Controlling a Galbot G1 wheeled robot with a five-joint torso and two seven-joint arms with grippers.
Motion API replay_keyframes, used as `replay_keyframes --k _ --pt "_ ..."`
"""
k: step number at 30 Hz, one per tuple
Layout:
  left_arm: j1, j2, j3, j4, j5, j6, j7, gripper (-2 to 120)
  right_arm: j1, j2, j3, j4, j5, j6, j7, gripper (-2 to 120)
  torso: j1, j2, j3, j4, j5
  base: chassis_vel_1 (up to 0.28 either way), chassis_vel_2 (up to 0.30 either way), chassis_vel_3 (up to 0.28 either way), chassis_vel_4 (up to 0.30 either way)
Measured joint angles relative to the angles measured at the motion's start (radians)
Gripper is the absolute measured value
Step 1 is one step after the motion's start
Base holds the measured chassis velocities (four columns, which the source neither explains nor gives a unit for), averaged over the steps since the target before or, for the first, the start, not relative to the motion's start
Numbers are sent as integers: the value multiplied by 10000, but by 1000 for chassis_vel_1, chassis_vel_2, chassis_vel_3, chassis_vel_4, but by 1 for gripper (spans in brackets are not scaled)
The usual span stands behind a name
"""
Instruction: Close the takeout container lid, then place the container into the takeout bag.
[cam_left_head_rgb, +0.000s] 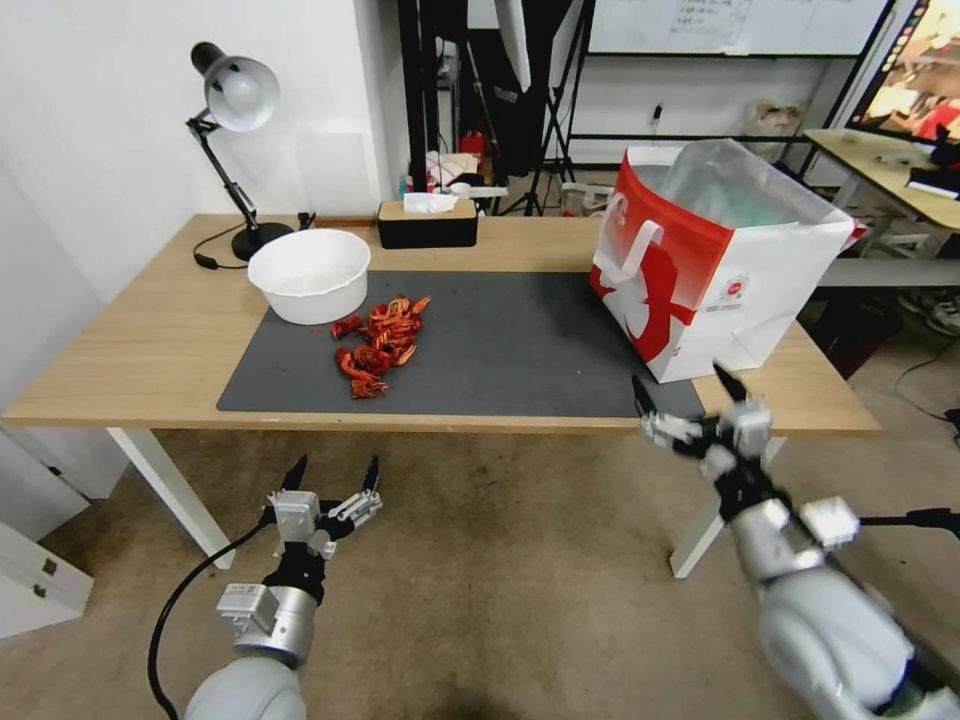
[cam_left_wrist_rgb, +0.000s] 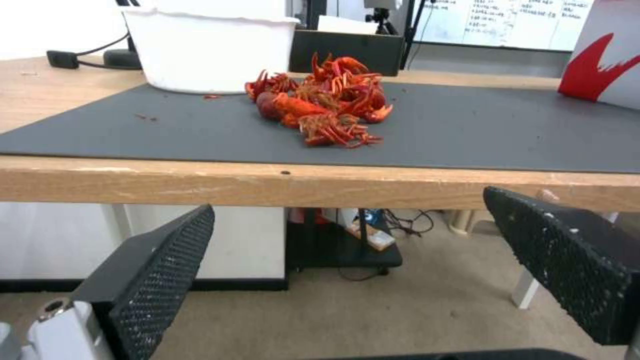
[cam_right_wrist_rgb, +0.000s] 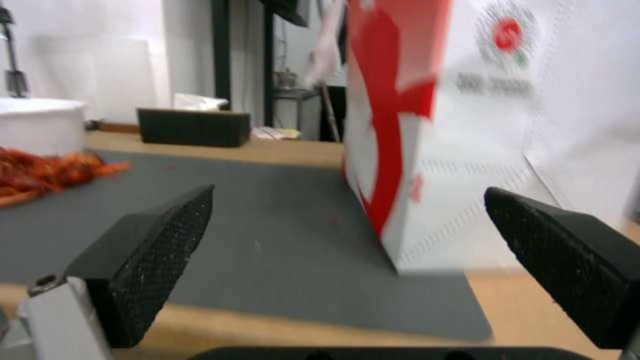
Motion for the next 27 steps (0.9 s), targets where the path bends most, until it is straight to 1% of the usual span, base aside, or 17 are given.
replay_keyframes --k 5,7,12,27 --pt "-25 -72 18 109 224 -100 -45 100 -582 243 -47 -286 -190 404 1 100 0 1 1 -2 -1 0 0 0 0" --pt "-16 -164 34 177 290 -151 -53 100 -844 417 -180 -571 -289 760 -27 100 0 0 1 -1 1 0 0 0 0" --pt "64 -252 74 213 350 -189 -30 100 -976 634 -296 -889 -427 1099 24 100 2 0 1 0 0 0 0 0 0" --pt "76 -256 89 214 359 -193 -24 100 -938 640 -313 -938 -419 1144 53 100 2 0 1 0 0 0 0 0 0"
